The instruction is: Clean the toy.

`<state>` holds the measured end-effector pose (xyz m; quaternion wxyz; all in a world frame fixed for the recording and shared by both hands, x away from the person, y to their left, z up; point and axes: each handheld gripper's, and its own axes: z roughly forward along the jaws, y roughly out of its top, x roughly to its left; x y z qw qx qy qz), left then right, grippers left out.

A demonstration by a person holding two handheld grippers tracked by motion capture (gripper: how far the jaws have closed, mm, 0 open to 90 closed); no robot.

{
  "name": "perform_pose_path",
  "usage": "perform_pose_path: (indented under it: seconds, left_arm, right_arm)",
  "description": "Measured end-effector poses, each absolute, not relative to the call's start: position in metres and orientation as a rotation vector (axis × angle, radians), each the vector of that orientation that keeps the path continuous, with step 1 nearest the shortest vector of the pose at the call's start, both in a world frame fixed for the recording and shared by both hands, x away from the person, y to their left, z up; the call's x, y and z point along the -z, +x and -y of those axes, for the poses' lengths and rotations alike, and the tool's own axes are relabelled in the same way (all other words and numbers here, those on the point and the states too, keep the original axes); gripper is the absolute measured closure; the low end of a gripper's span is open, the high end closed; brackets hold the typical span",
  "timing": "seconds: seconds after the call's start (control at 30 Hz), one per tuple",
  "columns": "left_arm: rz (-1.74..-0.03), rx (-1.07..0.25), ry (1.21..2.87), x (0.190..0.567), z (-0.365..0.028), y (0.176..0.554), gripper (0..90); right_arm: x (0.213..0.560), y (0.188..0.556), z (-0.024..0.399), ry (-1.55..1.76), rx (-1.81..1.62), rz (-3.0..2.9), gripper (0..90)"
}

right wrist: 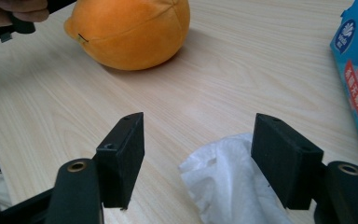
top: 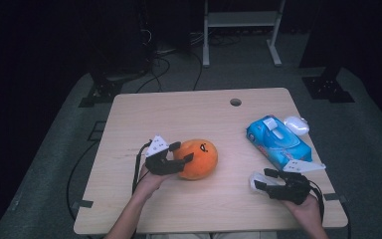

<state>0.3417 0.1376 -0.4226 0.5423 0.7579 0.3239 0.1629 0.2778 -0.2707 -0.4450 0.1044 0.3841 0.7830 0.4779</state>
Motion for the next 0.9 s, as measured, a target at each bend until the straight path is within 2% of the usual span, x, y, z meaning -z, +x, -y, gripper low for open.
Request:
perform_pose_path:
  seconds: [0.3,0.7,0.9]
  left_arm:
    - [-0.780,-0.413,1.853,0.422,-0.154,0.329,30.0]
    - [-0.857,-0.431,1.845,0.425,-0.186,0.314,27.5]
    - [-0.930,-0.425,1.810,0.440,-0.211,0.305,25.1]
  right_arm:
    - [0.441,0.285,0.270,1.122,-1.427,-2.311,32.2]
    - [0.440,0.291,0.265,1.104,-1.429,-2.338,31.1]
    - [0.440,0.293,0.265,1.091,-1.441,-2.342,31.0]
